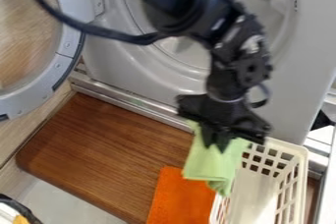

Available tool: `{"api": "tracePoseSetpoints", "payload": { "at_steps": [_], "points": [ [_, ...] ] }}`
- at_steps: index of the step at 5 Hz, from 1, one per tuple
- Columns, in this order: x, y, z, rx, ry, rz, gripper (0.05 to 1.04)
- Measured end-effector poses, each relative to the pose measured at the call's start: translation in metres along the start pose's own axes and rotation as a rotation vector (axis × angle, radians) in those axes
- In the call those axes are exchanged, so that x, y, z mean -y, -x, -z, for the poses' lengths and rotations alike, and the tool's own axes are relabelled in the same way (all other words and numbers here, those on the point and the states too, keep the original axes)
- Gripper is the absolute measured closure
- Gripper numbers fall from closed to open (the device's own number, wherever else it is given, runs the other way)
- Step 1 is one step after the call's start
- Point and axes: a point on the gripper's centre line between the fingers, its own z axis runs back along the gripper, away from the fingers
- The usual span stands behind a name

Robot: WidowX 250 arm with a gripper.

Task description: Put the green cloth in the white basket

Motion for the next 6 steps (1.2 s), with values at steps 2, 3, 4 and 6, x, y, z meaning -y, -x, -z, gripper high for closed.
{"api": "tracePoseSetpoints", "payload": {
  "at_steps": [2, 3, 4, 6],
  "points": [
    [0.086, -0.012, 0.017, -0.043, 0.013, 0.106, 1.0],
    [0.086, -0.013, 0.028, -0.075, 0.008, 0.099, 1.0],
    [0.082, -0.014, 0.029, -0.077, 0.001, 0.091, 1.0],
    [0.062, -0.005, 0.031, -0.098, -0.014, 0.05, 0.802]
  ]
}}
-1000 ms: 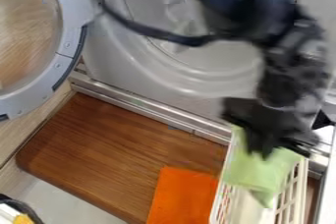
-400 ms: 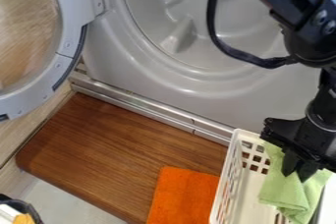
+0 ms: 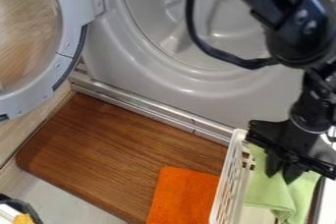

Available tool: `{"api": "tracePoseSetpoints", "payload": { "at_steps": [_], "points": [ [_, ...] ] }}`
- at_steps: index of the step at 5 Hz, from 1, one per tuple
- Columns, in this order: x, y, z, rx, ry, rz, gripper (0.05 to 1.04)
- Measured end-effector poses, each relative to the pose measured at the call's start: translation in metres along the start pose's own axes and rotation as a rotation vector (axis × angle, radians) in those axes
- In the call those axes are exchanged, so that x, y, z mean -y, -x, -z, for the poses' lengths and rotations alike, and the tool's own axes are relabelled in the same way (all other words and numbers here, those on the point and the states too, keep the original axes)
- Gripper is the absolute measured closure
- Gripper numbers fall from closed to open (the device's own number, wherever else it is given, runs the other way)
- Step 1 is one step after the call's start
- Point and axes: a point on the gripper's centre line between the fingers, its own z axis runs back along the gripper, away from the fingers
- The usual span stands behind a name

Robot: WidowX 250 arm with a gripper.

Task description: Put the green cloth in the white basket

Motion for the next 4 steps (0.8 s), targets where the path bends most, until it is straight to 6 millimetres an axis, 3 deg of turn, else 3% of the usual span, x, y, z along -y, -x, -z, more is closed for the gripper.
{"api": "tracePoseSetpoints", "payload": {
  "at_steps": [2, 3, 4],
  "points": [
    [-0.006, 0.001, -0.003, -0.02, -0.009, 0.009, 0.215],
    [-0.009, 0.001, -0.007, -0.029, 0.0, 0.005, 0.072],
    [-0.012, 0.006, -0.013, -0.068, -0.001, -0.013, 0.076]
  ]
}}
